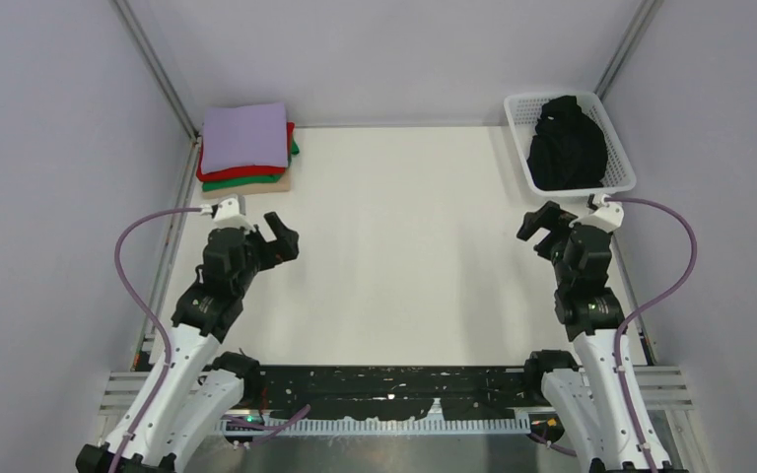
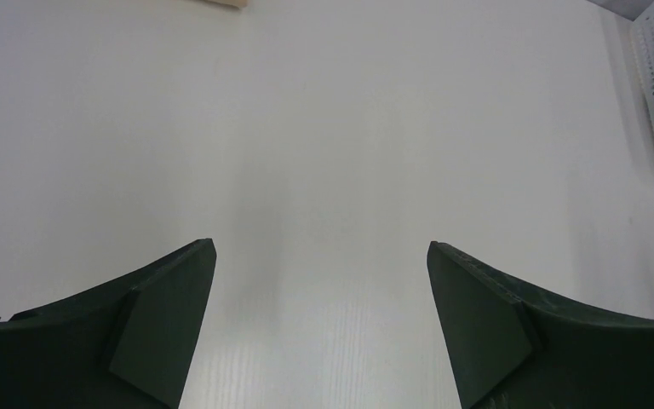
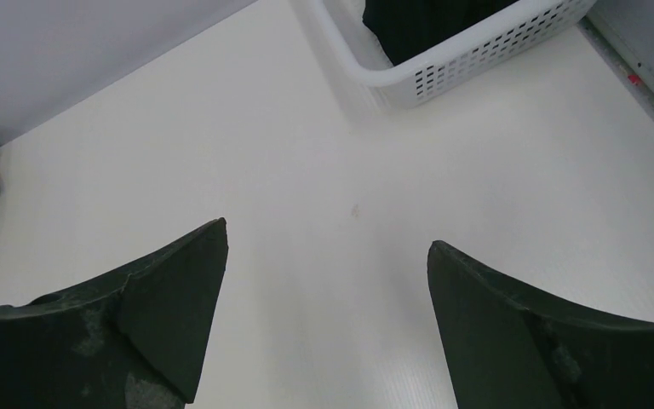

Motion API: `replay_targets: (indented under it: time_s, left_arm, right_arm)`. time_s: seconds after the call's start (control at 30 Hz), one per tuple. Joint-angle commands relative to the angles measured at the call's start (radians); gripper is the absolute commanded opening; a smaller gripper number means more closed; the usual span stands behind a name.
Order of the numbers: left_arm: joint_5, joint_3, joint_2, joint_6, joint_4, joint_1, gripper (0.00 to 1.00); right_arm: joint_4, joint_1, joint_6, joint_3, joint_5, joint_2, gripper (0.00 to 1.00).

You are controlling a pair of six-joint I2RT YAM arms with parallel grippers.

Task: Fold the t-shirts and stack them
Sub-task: Grab crumpled tshirt from bin with the right arm

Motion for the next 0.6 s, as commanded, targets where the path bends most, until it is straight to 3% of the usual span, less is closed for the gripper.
replay_targets:
  time_s: [0.0, 0.23, 0.57]
  left_arm:
    - [0.003, 0.045, 0.037, -0.011, 0.074, -0.003, 0.99]
    - [-0.006, 0.060, 0.087, -0.014, 0.088, -0.001, 1.00]
    - [-0.032, 0.039, 0.123, -0.048, 0.105, 0.000, 1.00]
  right_arm:
    - [0.049, -0.003, -0.007, 0.128, 0.072, 0.084, 0.95]
    - [0.072, -0.017, -0.080, 0.428, 0.191, 0.430, 0.95]
    - [-0.057, -0.208, -0.055, 1.121, 0.120, 1.283, 0.96]
